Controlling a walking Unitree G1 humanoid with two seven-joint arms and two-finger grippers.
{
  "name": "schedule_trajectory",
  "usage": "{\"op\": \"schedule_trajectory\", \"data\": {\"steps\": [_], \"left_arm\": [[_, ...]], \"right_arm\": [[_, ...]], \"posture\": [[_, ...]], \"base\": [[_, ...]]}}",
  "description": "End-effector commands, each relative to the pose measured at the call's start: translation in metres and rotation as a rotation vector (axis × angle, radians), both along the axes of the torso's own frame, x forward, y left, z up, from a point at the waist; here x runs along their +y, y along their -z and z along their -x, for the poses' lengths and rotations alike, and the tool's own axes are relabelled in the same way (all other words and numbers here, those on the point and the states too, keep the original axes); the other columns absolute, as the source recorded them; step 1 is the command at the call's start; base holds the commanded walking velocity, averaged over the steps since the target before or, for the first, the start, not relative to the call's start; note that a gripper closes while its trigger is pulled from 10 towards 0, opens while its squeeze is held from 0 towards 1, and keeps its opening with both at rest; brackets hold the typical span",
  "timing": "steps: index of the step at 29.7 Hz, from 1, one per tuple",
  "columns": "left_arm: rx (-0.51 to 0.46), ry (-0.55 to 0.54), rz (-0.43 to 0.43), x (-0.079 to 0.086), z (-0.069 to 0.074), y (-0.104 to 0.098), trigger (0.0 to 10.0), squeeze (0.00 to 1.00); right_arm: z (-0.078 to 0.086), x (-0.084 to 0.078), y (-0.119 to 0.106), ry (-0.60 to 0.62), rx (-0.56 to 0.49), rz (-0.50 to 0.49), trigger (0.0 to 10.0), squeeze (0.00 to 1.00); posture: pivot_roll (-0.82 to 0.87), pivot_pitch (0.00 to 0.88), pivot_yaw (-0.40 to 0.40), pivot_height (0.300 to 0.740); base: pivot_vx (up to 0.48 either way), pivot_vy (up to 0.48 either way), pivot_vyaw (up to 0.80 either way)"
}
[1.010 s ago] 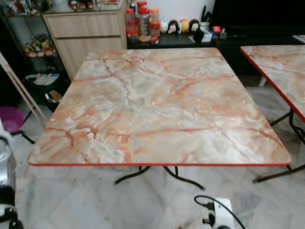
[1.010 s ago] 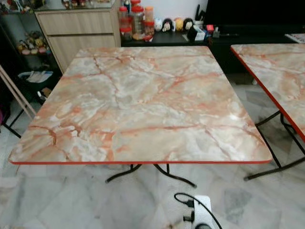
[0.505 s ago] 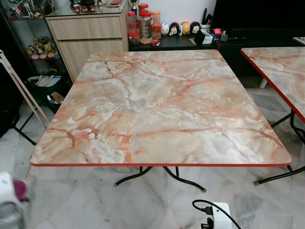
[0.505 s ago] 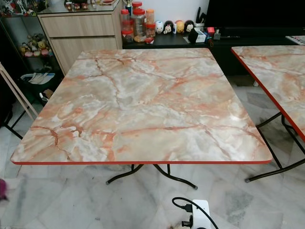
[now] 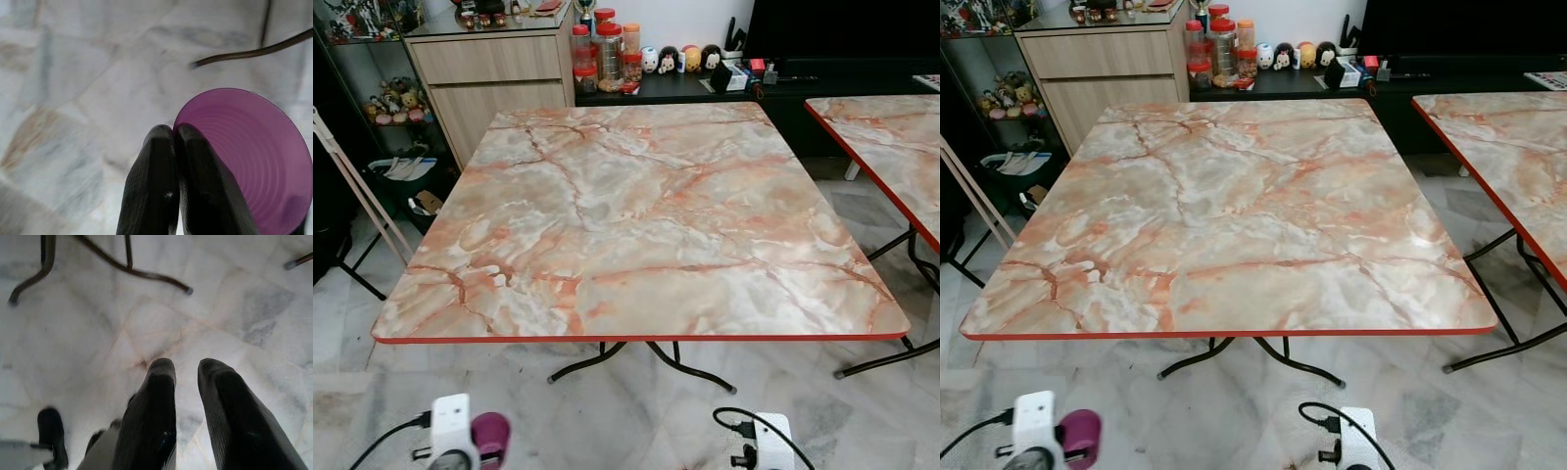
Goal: Setting the table
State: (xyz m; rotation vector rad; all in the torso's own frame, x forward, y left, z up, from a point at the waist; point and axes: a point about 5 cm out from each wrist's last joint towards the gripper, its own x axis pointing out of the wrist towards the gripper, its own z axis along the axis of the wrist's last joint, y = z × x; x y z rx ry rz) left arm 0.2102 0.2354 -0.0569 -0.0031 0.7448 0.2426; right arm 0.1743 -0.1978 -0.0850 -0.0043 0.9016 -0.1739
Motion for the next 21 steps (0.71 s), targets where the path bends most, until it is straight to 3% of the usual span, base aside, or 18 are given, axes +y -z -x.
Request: {"op": "schedule_trajectory", "data": {"steps": [1, 9, 21], "left_arm": [[-0.002, 0.024, 0.001, -0.002, -0.002, 0.0, 10.0, 0.0], [-0.008, 0.14, -0.017, -0.021, -0.009, -0.001, 10.0, 0.0], [0.0, 0.093, -0.034, -0.019, -0.011, -0.001, 10.0, 0.0]], "right_arm": [[-0.004, 0.0, -0.002, 0.011, -0.021, -0.009, 10.0, 0.0], [-0.002, -0.001, -0.001, 0.03, -0.02, -0.009, 10.0, 0.0], [0.003, -0.004, 0.0, 0.069, -0.018, -0.012, 10.0, 0.0]], "posture": [[0.0, 0.0, 0.01, 0.74], [-0.03, 0.0, 0.028, 0.74], [-0.04, 0.0, 0.019, 0.74]], "base": [[0.0, 0.0, 0.0], [0.0, 0.0, 0.0], [0.0, -0.022, 0.0]]}}
